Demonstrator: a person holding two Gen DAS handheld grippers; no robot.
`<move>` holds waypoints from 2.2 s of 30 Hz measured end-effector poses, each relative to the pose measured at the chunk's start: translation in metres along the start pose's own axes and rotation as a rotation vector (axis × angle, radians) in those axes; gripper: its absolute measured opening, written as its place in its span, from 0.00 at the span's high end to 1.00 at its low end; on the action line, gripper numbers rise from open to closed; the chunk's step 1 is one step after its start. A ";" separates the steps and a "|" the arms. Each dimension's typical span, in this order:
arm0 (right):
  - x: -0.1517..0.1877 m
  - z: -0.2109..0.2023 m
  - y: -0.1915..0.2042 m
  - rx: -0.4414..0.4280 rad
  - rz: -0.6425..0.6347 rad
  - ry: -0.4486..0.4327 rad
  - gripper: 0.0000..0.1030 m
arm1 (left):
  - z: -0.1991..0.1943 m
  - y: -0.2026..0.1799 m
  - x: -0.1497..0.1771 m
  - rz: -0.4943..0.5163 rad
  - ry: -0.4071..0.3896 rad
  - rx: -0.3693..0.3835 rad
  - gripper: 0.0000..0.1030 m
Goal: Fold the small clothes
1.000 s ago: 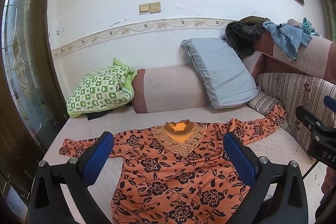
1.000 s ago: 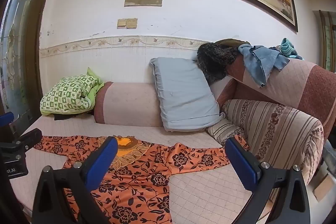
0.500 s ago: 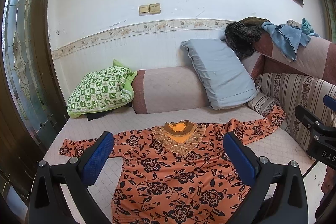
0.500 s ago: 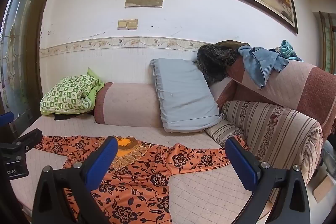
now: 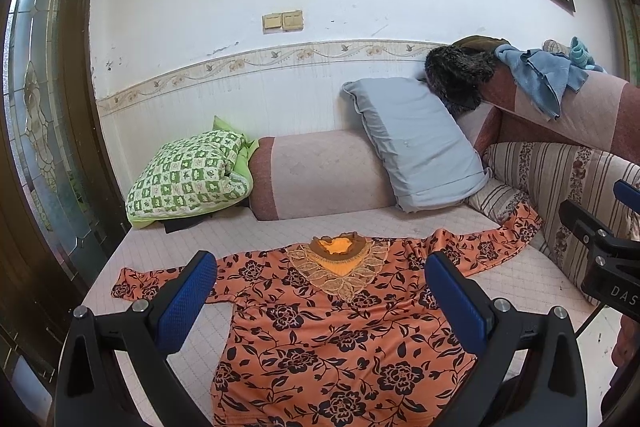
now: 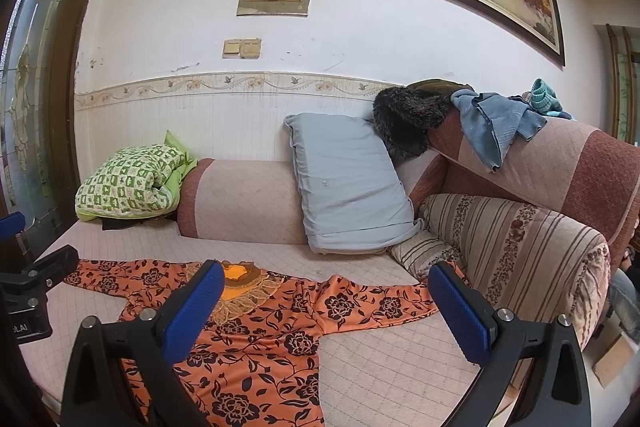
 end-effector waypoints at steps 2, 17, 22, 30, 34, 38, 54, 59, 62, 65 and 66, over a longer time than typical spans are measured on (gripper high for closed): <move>0.000 -0.001 -0.001 0.000 0.001 0.002 0.00 | 0.000 0.000 0.001 0.000 0.002 0.000 0.00; 0.003 0.002 0.002 0.001 -0.002 0.009 0.00 | 0.003 0.000 0.003 0.000 0.012 0.006 0.00; 0.004 0.004 0.003 0.000 -0.006 0.016 0.00 | 0.005 0.000 0.005 -0.001 0.018 0.007 0.00; 0.005 0.005 0.003 0.000 -0.009 0.018 0.00 | 0.007 0.000 0.006 -0.002 0.021 0.008 0.00; 0.005 0.006 0.003 -0.002 -0.010 0.023 0.00 | 0.008 0.000 0.007 0.002 0.025 0.012 0.00; 0.006 0.006 0.003 -0.002 -0.012 0.023 0.00 | 0.009 -0.001 0.007 0.002 0.028 0.012 0.00; 0.006 0.011 0.007 -0.009 -0.025 0.030 0.00 | 0.011 0.001 0.009 0.001 0.037 -0.009 0.00; 0.009 0.015 0.008 -0.016 -0.023 0.042 0.00 | 0.013 0.011 0.010 -0.016 0.043 -0.047 0.00; 0.010 0.016 0.010 -0.021 -0.025 0.046 0.00 | 0.014 0.017 0.011 -0.032 0.047 -0.069 0.00; 0.010 0.016 0.013 -0.026 -0.030 0.047 0.00 | 0.015 0.023 0.012 -0.042 0.047 -0.083 0.00; 0.010 0.015 0.015 -0.028 -0.034 0.046 0.00 | 0.014 0.024 0.013 -0.044 0.045 -0.090 0.00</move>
Point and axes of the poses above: each gripper's, at about its wrist camera, not at the fingertips, and z roughly the way its jaws point, y to its left, x to its underside, the point moved 1 cm from there along z, roughly the way its jaws point, and after that the axes turned 9 degrees about z, right-handed, at the moved point
